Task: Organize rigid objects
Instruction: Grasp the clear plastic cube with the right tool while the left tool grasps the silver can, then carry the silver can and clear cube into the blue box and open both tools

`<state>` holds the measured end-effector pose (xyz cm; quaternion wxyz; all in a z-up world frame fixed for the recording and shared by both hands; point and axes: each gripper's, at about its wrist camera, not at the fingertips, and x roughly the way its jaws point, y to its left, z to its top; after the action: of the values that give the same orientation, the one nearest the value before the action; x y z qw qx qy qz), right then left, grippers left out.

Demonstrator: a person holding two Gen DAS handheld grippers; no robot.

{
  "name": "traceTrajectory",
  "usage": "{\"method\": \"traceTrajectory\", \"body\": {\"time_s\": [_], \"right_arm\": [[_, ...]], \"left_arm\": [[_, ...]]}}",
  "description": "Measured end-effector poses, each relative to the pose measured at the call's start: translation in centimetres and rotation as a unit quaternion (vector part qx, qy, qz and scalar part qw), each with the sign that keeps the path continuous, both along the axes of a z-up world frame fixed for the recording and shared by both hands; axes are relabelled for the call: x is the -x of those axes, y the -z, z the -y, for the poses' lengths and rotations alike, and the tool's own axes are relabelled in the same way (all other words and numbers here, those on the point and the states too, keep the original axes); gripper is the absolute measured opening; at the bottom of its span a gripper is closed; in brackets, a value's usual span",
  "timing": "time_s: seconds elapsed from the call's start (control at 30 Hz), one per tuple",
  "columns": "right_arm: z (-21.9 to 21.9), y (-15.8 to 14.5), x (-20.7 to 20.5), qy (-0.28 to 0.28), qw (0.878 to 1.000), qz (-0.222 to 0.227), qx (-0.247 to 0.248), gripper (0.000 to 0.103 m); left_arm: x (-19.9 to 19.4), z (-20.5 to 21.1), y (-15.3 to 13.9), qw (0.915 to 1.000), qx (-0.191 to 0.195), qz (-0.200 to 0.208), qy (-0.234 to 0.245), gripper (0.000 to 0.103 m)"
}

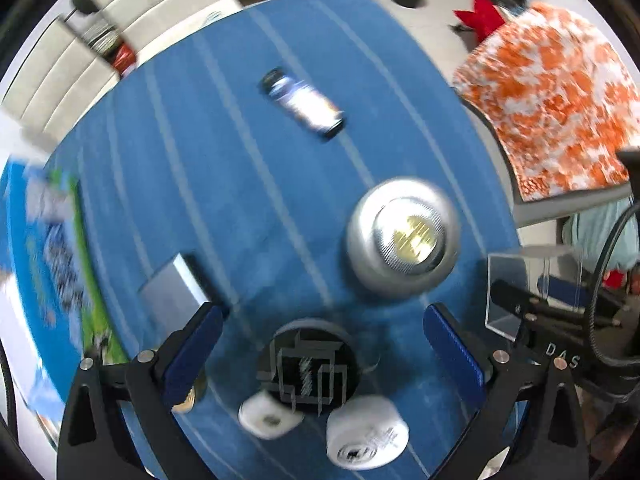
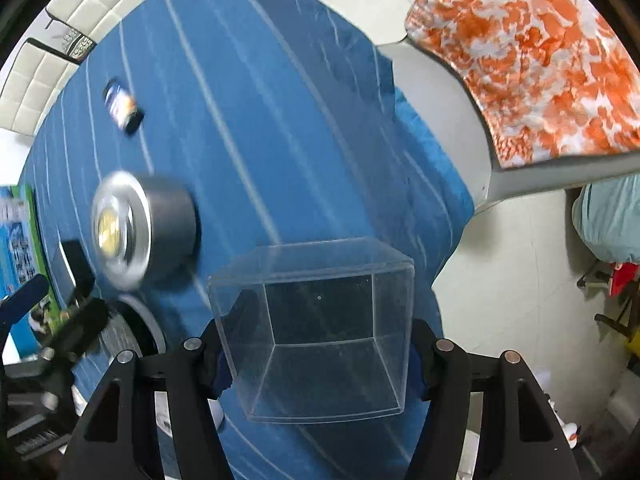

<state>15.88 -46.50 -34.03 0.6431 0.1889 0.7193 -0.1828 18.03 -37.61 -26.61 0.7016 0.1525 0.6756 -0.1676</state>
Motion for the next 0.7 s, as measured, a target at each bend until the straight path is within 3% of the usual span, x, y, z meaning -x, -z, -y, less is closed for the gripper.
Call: {"method": "traceTrajectory", "body": {"time_s": [0.27,0.43,0.47,0.53,0.7], "right_arm": [[3.4,0.4,-2.7,0.026,1.000,-0.005,0.002,0.067],[4.2,1.1,-3.3,0.032,0.999,-0.011,0.004,0.067],[4.3,1.3,-3.4,0.033,0.999,-0.011,0.003,0.067],[4.4,1.5,-3.6,0.035,0.999,-0.012,0.003,0.067],[4.5,1.6,-3.7,0.041,0.999,-0.009,0.000,0.067]], "left_arm": [[-1.3,5.7,4.3,0.9983,0.003,-0.035,0.046,0.103],[-1.4,6.5,6.2,0.9968,-0.006,-0.060,0.053,0.102],[-1.5,6.5,6.4,0.9967,-0.005,-0.062,0.053,0.098],[-1.6,6.6,7.1,0.9963,-0.006,-0.069,0.052,0.076],[-1.9,6.6,6.8,0.9973,-0.009,-0.053,0.050,0.071]]}}
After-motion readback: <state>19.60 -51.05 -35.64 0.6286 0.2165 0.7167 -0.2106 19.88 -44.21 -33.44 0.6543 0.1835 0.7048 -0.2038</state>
